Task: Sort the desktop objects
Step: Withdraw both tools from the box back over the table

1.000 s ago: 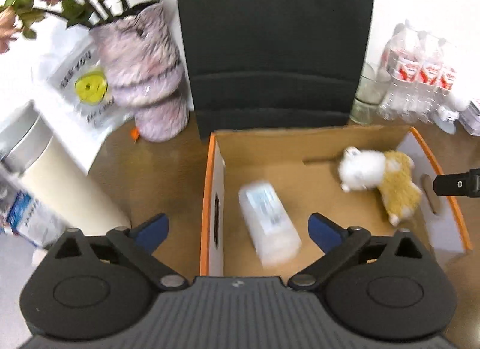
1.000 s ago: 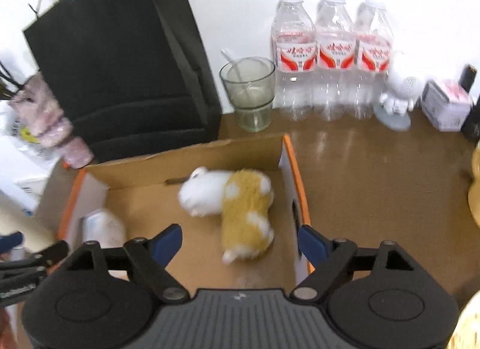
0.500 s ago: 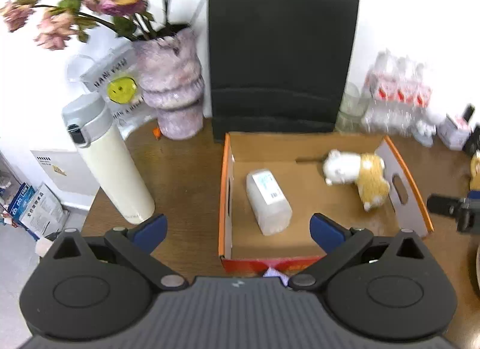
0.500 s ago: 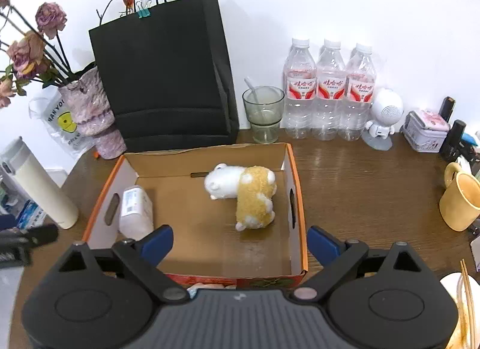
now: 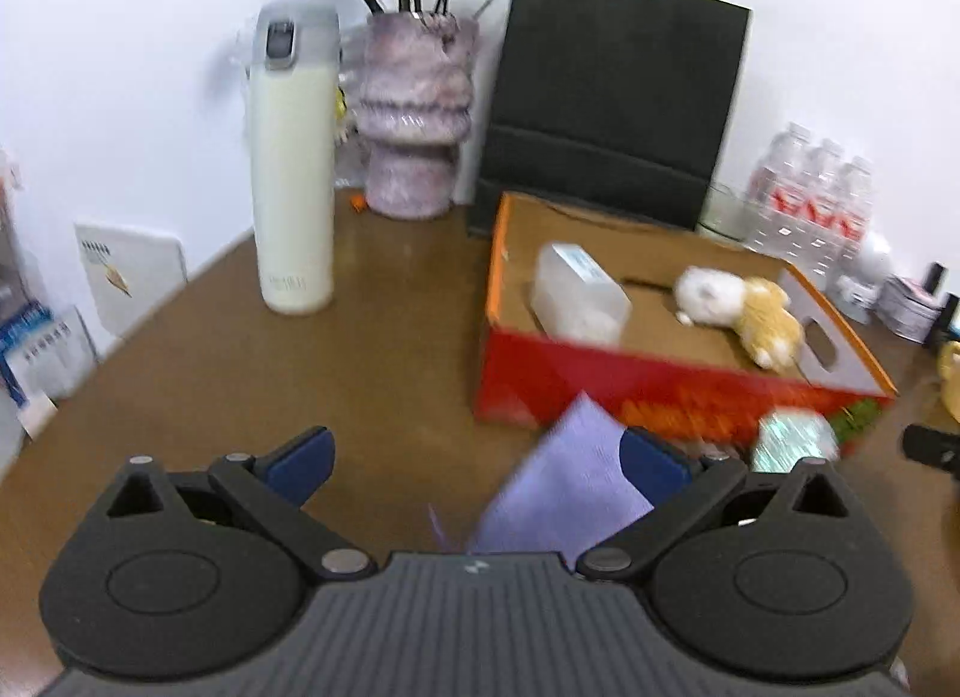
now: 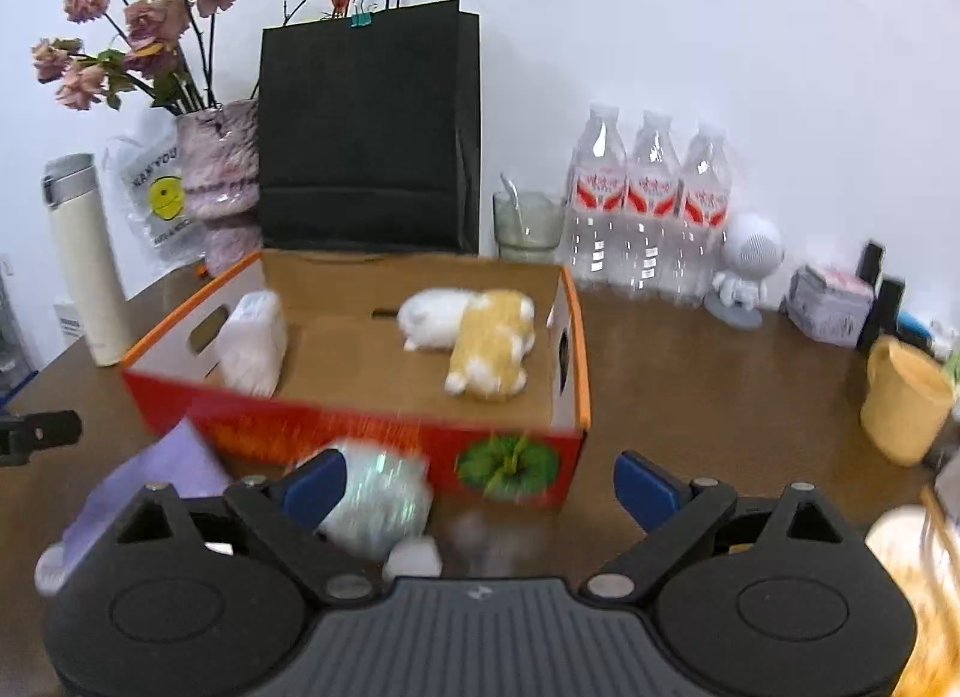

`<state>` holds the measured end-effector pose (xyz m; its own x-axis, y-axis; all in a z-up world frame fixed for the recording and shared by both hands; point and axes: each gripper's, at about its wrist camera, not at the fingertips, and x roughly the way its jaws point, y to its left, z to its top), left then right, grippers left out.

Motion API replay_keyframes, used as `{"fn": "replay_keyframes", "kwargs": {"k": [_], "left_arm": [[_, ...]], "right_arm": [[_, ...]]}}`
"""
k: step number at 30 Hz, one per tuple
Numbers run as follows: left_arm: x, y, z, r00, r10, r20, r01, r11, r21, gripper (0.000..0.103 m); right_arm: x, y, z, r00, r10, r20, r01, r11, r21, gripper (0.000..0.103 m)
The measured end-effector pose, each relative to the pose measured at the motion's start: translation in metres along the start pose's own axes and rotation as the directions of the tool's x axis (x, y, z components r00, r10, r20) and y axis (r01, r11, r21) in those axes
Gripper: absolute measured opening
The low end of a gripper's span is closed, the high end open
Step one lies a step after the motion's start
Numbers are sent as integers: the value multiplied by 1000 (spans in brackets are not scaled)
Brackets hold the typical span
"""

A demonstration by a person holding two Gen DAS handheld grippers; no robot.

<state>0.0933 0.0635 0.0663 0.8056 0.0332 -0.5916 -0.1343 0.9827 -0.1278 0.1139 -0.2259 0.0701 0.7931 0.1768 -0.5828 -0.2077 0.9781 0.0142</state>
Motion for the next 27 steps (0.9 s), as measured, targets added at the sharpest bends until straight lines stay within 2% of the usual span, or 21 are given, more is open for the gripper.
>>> {"fn": "replay_keyframes", "kwargs": {"k": [2,4,7,10,13,15,17,20,25,27], "left_arm": [[-13,-1,-12,1000,-26,3,26,1000,15,103],[-32,-6,-29,999,-29,38,27,998,57,103],[-60,-13,-56,997,-35,67,26,991,131,103],[-82,-10,-89,997,-61,48,52,983,176,103],[-102,-1,-119,999,-33,12,31,992,126,103],[-118,4,-132,998,-62,14,60,991,117,103],[-133,7,-144,996,-83,31,77,984,159,103],[-151,5,-157,999,-8,32,2,981,195,103],[-179,5,-175,994,-71,83,53,977,206,103],[-181,1,-177,995,-79,65,63,972,226,103]], "right_arm": [[-9,1,-17,999,15,-29,-14,1000,23,96],[-26,4,-35,999,28,-34,-26,998,54,96],[-56,8,-64,997,78,-13,-77,993,84,96],[-87,9,-92,993,117,19,-118,986,119,97],[-112,15,-119,993,116,31,-118,989,93,97],[-130,16,-135,995,85,52,-89,993,77,98],[-148,12,-148,996,60,70,-67,992,103,98],[-172,9,-163,994,90,63,-97,988,121,98],[-204,19,-185,985,96,141,-104,993,51,98],[-208,23,-195,984,91,151,-98,995,35,98]]}}
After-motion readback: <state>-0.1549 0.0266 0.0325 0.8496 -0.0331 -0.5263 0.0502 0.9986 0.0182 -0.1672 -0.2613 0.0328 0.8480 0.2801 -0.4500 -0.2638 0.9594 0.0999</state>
